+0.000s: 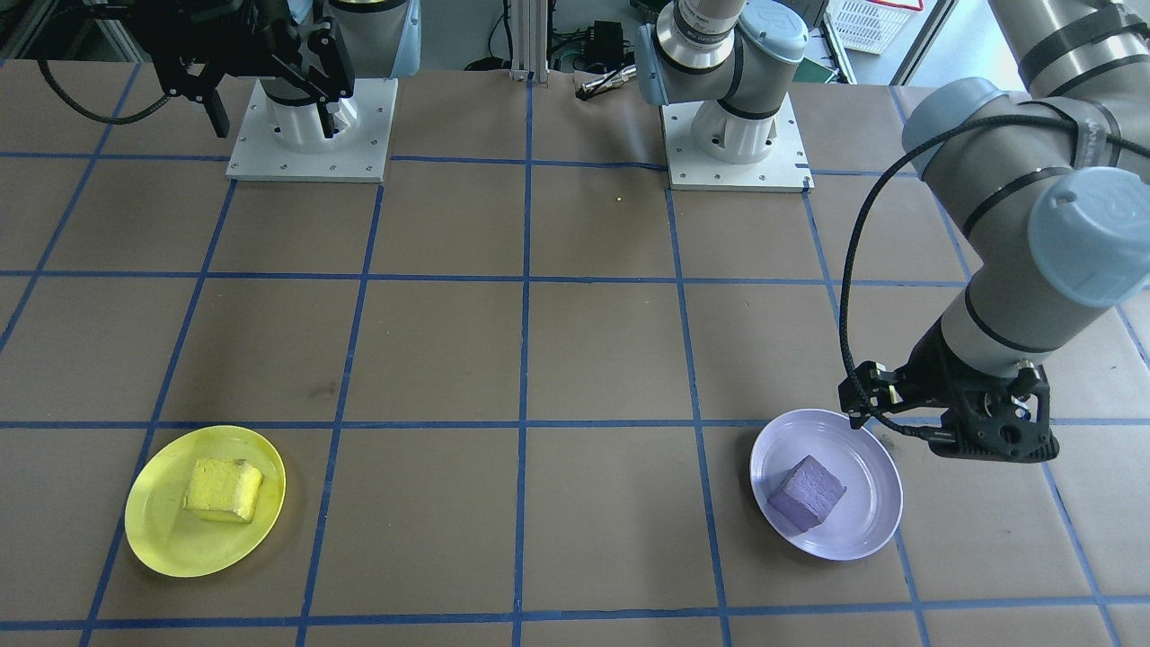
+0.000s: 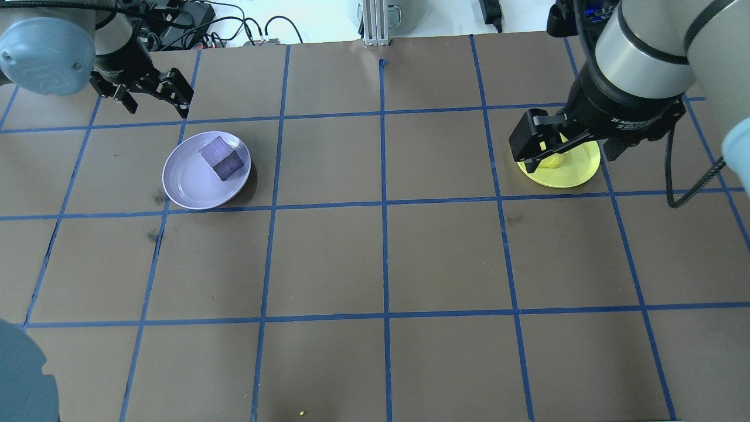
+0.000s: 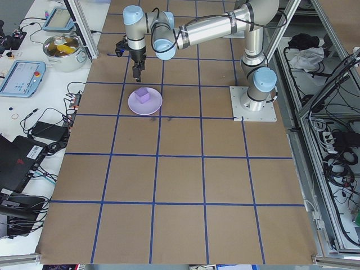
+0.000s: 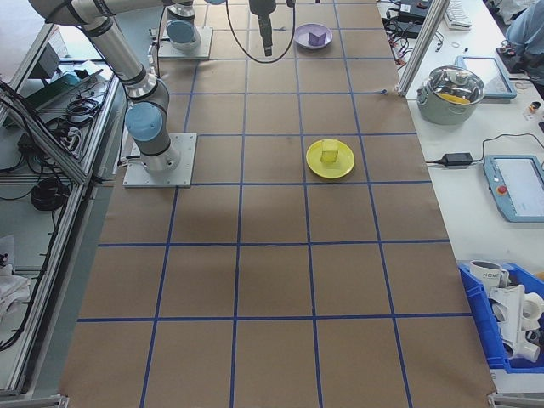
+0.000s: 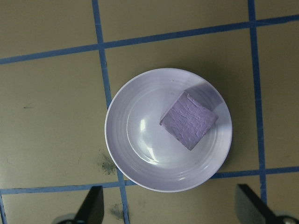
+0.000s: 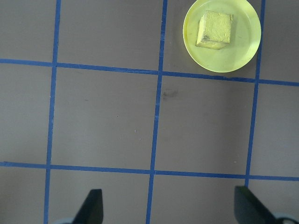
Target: Sort blocks by color into plates
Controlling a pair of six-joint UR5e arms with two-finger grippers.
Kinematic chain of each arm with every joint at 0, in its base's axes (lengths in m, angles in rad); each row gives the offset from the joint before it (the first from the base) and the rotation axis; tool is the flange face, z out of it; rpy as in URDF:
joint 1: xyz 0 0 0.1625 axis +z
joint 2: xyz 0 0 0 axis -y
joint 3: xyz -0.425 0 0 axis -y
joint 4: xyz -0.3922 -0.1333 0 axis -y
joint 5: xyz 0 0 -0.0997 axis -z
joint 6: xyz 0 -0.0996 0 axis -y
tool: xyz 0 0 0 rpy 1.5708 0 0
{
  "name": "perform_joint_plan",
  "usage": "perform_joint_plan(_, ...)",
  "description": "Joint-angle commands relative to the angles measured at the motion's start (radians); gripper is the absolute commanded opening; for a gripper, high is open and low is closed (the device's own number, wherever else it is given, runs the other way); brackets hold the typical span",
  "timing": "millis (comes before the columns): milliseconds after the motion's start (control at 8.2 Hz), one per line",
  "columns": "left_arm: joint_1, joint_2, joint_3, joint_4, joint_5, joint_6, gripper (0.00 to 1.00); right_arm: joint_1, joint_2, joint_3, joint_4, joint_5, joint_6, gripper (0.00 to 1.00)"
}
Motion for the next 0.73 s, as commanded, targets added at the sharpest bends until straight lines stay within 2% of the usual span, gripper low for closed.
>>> perform_joint_plan(0,0.007,0.079,0.006,-0.094,0.007,-0.07,1.0,0.0,-0.006,0.002,-0.001,0.001,0.0,1.0)
perform_joint_plan(122,0.007,0.102,0.006,-0.125,0.007,-0.13,1.0,0.0,-0.004,0.002,0.0,0.002,0.0,1.0)
perform_joint_plan(610,-0.004,0.246,-0.008,-0.148,0.002,-0.131,1.0,0.0,0.043,-0.017,-0.027,0.019,0.002,1.0)
